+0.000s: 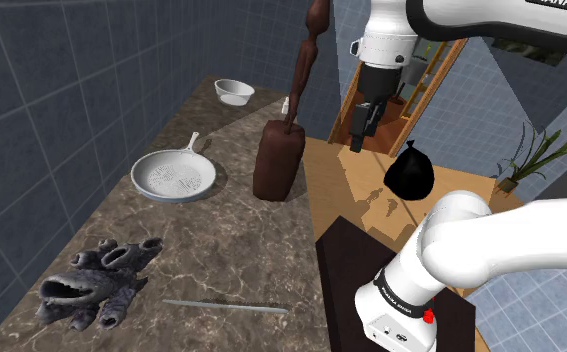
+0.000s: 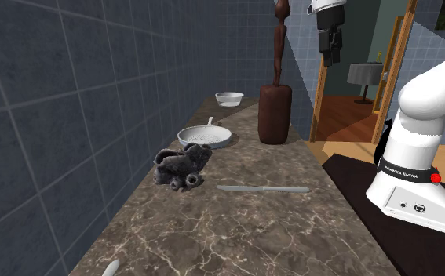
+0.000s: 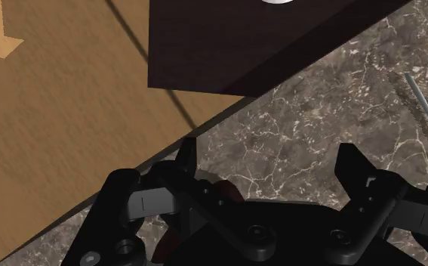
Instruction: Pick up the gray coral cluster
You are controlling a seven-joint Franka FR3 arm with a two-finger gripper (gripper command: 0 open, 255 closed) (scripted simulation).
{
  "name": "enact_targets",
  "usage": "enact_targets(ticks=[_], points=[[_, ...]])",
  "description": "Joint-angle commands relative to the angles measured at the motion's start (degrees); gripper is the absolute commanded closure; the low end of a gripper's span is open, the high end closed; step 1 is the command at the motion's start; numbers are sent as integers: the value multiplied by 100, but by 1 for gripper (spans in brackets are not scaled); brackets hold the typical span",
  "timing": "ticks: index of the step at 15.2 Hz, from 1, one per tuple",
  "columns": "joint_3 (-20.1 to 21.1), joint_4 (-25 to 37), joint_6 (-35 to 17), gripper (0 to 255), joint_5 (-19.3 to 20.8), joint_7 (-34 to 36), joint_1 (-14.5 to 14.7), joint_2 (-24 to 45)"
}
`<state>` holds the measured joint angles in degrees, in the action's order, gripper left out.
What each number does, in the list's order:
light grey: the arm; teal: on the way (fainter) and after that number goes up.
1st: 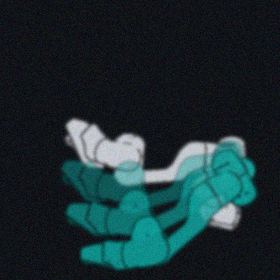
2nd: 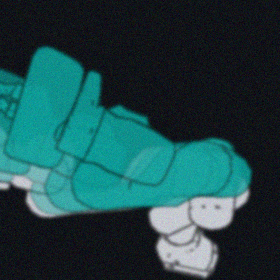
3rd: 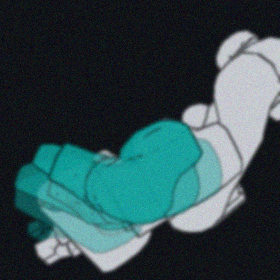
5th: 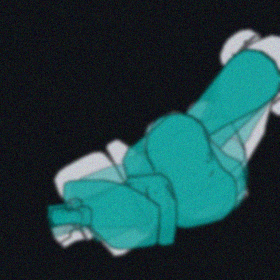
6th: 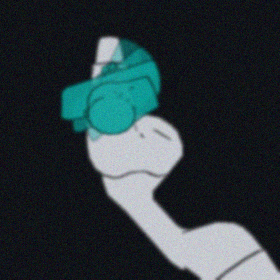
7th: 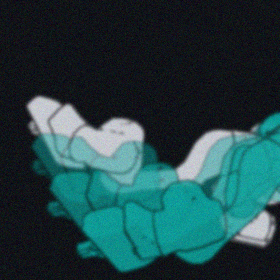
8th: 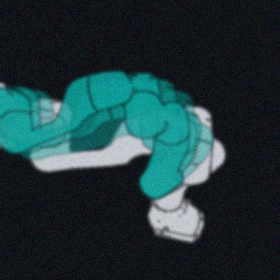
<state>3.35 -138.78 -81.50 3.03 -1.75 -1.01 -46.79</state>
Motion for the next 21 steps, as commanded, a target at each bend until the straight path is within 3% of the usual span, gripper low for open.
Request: enact_targets(ticks=[1,11,17,21], points=[[0,0,0,0,0,0,0,0],[1391,-769,-1190,0,-1409,2198,169,-108],[2356,-788,-2159,0,-2073,3478,158,404],[3053,-603,-2862,0,-2324,4334,-3,963]])
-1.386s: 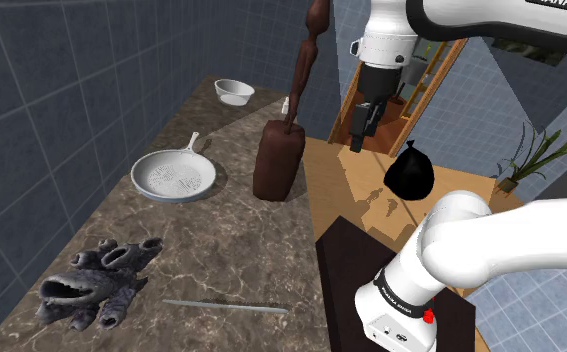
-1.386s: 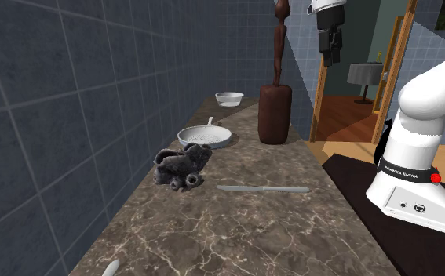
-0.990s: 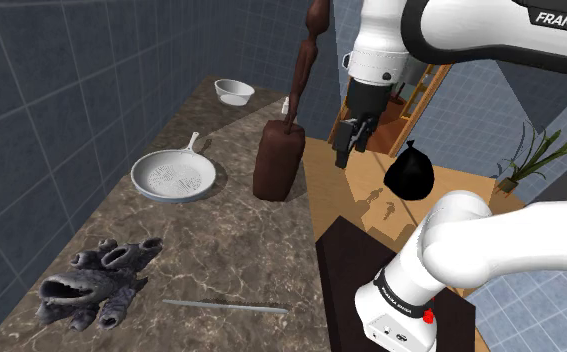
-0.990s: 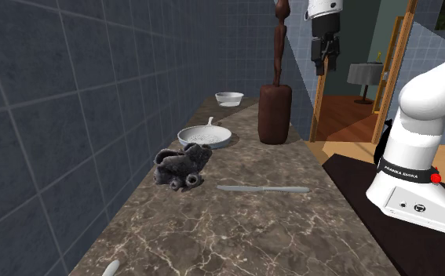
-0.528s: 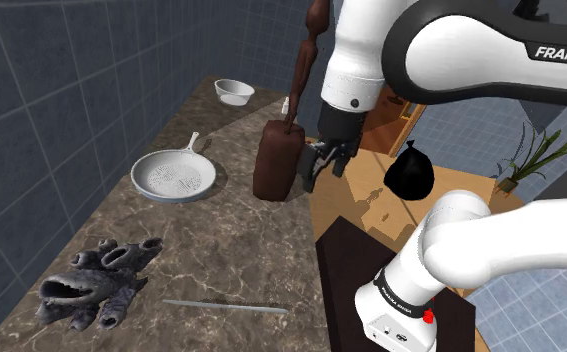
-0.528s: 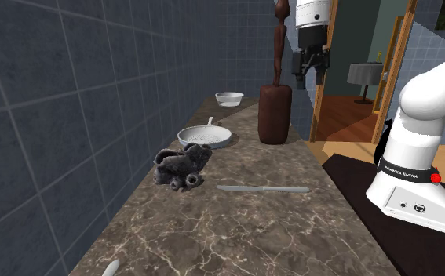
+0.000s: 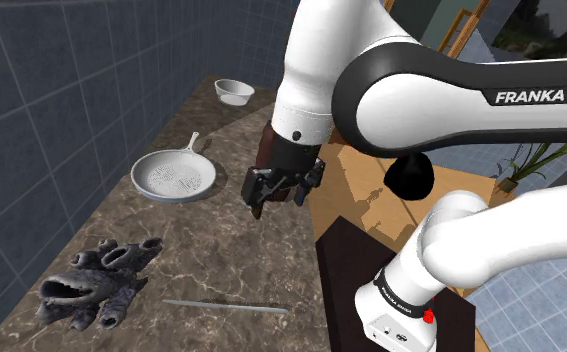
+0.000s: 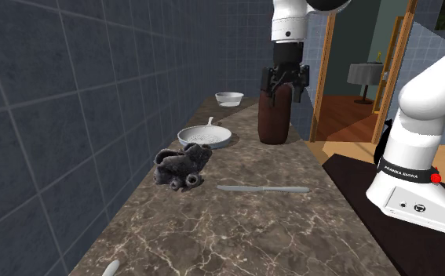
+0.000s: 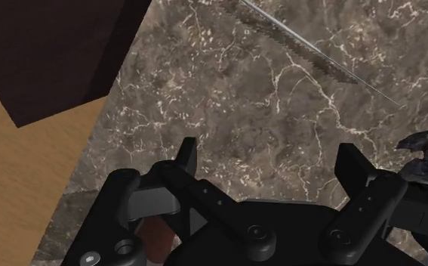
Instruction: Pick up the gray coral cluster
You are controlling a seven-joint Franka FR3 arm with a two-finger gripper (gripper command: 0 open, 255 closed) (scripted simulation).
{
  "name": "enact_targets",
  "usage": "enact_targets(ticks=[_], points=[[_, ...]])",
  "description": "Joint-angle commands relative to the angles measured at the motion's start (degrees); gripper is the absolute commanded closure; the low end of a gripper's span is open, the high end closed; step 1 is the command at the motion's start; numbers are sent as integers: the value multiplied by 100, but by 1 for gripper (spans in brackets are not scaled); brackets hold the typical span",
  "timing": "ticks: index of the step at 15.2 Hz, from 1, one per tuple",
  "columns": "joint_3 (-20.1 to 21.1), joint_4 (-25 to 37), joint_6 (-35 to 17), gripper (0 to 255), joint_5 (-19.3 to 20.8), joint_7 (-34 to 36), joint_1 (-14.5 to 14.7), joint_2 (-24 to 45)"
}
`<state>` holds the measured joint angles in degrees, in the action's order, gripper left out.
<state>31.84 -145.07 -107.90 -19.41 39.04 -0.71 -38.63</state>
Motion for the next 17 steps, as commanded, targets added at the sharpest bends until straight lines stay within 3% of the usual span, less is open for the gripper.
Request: enact_targets(ticks=[1,6,10,12,14,15,17], points=[[384,96,-400,0,-106,477,-94,311],[1363,573,-1267,0,45,1677,-596,1255],[2307,1096,-1890,0,679,2877,-1269,2200],[2869,1405,-2146,0,1314,3664,-1711,2811],[3445,1762,-2297,0,2389,4735,-2146,3665],[3595,1974,-2278,0,3135,5400,-2199,4226],[3332,2449,-2101,0,4346,6480,-1742,5176]])
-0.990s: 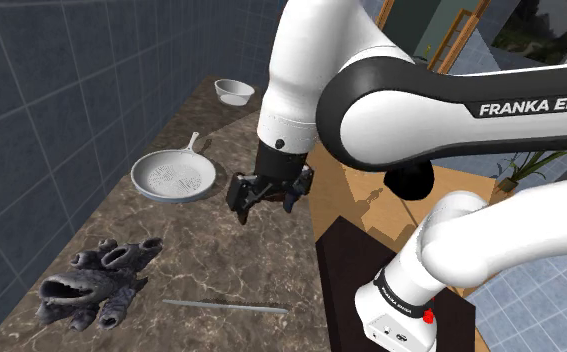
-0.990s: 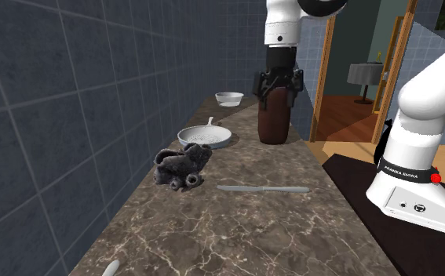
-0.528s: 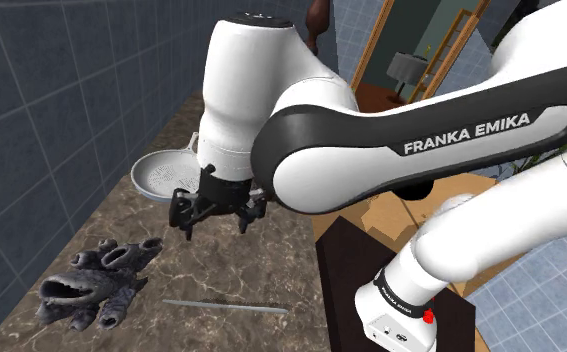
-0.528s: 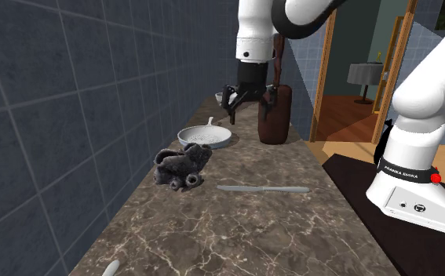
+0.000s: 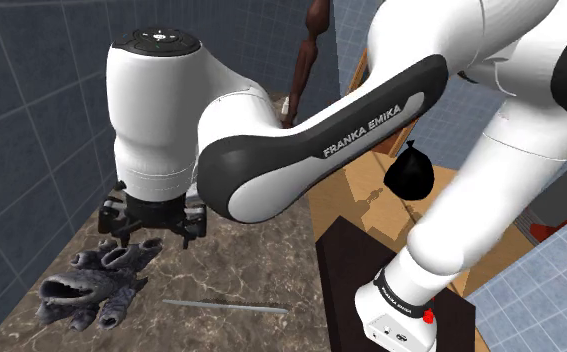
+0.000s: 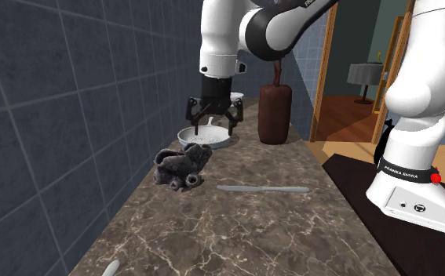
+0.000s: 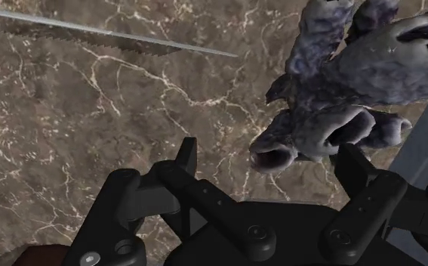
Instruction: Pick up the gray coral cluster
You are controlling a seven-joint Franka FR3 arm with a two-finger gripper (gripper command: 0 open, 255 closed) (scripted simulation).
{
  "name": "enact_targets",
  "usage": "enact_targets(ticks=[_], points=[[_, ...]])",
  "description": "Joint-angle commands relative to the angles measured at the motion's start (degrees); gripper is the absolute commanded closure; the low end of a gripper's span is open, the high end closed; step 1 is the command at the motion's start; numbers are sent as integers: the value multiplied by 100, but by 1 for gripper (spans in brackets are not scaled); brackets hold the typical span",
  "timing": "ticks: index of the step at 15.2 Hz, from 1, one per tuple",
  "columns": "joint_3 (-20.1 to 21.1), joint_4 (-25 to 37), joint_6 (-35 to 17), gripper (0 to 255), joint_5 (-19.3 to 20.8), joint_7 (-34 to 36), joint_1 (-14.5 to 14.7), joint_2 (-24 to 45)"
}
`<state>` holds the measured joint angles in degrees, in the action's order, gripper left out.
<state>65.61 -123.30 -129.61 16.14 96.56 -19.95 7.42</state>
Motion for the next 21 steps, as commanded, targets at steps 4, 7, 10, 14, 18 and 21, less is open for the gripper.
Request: enact_targets(ticks=[4,7,10,14,18,21], points=[[-1010,1180,335,0,1779,1740,1376,1521],[-1140,1113,189,0,1946,1864,1479,1654],[-1267,1059,51,0,2125,1994,1577,1797],[-1334,1036,-18,255,2216,2062,1630,1871],[-1331,1028,-22,255,2214,2061,1625,1866],[-1333,1034,-18,255,2217,2064,1631,1870]])
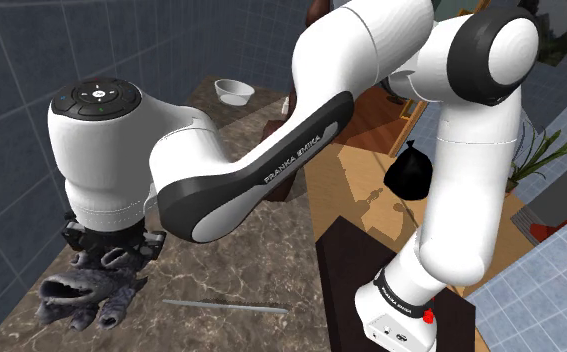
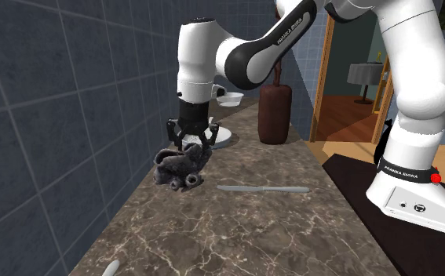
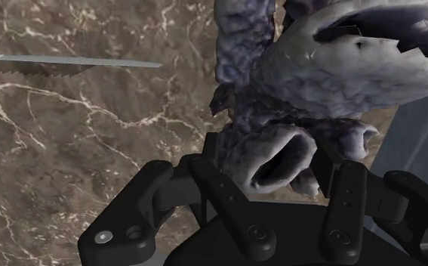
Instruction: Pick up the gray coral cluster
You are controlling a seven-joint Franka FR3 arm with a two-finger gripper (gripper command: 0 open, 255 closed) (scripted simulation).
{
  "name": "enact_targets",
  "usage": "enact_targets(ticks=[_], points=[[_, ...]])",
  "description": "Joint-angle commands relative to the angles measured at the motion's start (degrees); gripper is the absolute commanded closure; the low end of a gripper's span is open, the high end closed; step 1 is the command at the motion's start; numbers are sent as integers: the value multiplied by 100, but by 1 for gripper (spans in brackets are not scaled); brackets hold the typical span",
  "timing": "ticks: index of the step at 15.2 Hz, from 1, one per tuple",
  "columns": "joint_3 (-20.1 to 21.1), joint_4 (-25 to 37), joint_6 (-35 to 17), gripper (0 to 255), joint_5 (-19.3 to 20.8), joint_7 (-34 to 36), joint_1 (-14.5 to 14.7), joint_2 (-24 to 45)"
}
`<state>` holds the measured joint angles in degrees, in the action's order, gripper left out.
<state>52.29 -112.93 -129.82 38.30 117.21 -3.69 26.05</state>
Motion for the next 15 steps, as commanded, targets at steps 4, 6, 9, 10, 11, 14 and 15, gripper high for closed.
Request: enact_targets(ticks=[4,6,9,10,11,14,15], points=[[83,29,91,255,-116,-89,-63,-86],[168,65,183,255,-235,-176,-129,-181],[290,129,325,255,-411,-305,-225,-320],[329,153,374,255,-468,-348,-255,-366],[367,179,423,255,-525,-390,-285,-410],[475,263,575,255,-692,-515,-371,-541],[509,294,626,255,-746,-556,-399,-583]])
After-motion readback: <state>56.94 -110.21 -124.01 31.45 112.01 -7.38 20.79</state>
